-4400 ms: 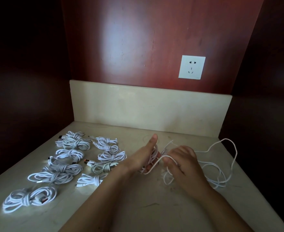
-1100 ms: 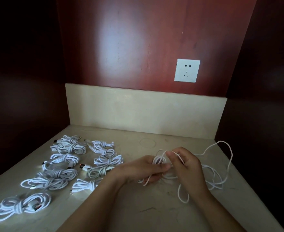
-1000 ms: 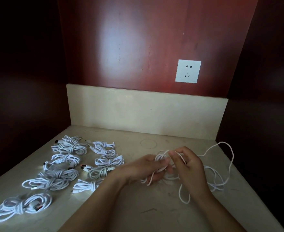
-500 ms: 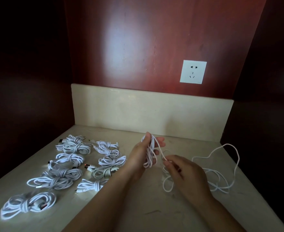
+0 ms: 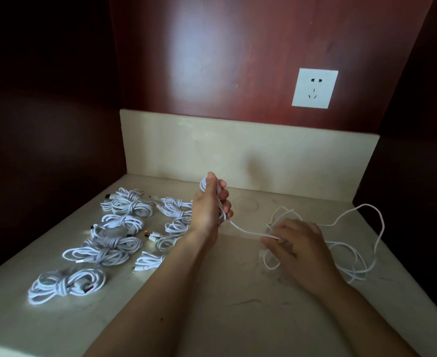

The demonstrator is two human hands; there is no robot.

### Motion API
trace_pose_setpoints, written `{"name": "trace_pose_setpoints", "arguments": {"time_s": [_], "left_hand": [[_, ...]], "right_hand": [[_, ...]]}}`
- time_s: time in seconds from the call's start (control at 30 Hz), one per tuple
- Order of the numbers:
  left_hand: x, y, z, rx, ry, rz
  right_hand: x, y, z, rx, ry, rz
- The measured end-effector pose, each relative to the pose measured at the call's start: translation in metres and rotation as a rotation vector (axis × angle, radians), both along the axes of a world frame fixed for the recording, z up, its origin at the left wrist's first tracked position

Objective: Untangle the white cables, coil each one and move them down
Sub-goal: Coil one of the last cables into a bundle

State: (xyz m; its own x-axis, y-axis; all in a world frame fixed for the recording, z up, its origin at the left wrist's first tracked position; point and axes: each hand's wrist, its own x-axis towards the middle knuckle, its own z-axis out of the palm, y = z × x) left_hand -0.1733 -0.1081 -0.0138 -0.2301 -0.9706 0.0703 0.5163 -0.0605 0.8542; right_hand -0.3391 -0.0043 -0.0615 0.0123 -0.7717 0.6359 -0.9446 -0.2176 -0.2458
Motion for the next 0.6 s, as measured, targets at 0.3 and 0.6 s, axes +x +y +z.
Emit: {"name": "trace_pose_setpoints", "arguments": {"time_s": [0.3,0.6], "left_hand": [[-0.011,0.003,-0.006,-0.071,-0.072,-0.037],[-0.006,0.003,-0.017,-0.3,-0.469,0.041]], "right_hand": [[0.01,0.002,0.003,0.047,-0.43,0.065],[-0.013,0.003,0.003,0.034,-0.333,-0.258]]}}
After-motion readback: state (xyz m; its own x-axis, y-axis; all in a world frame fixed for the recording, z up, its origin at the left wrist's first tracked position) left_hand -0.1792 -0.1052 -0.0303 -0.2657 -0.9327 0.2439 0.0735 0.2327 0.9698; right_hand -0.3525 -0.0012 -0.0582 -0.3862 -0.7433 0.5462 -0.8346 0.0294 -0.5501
